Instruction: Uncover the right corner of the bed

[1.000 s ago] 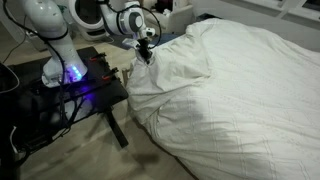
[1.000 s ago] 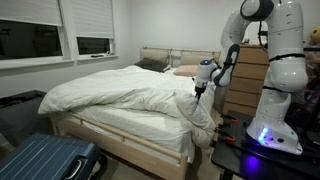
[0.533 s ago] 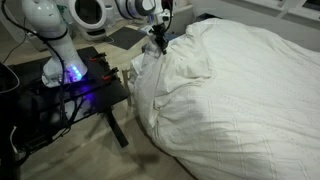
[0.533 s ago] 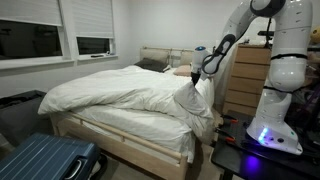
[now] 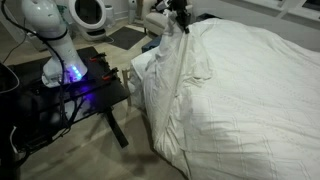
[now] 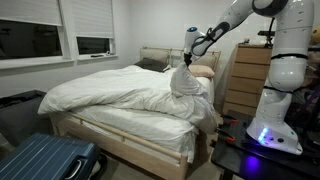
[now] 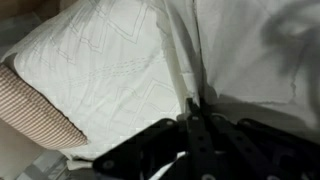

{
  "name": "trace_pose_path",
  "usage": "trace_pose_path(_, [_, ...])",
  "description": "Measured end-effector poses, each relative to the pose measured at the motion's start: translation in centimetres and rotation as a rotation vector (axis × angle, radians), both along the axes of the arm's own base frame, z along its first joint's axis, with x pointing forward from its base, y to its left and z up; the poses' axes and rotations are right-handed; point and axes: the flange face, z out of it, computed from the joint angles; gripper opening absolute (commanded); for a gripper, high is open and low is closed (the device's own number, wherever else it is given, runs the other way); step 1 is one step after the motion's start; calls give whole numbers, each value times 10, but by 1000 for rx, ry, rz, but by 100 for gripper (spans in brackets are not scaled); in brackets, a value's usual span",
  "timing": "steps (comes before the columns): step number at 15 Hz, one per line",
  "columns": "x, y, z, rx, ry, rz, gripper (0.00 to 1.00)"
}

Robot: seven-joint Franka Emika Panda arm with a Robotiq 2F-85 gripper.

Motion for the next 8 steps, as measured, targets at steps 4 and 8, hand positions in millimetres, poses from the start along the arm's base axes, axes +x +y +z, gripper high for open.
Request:
trace_pose_path(4, [42, -12, 57, -21, -68, -63, 1])
trace_pose_path(8, [80, -30, 106, -50, -177, -85, 1])
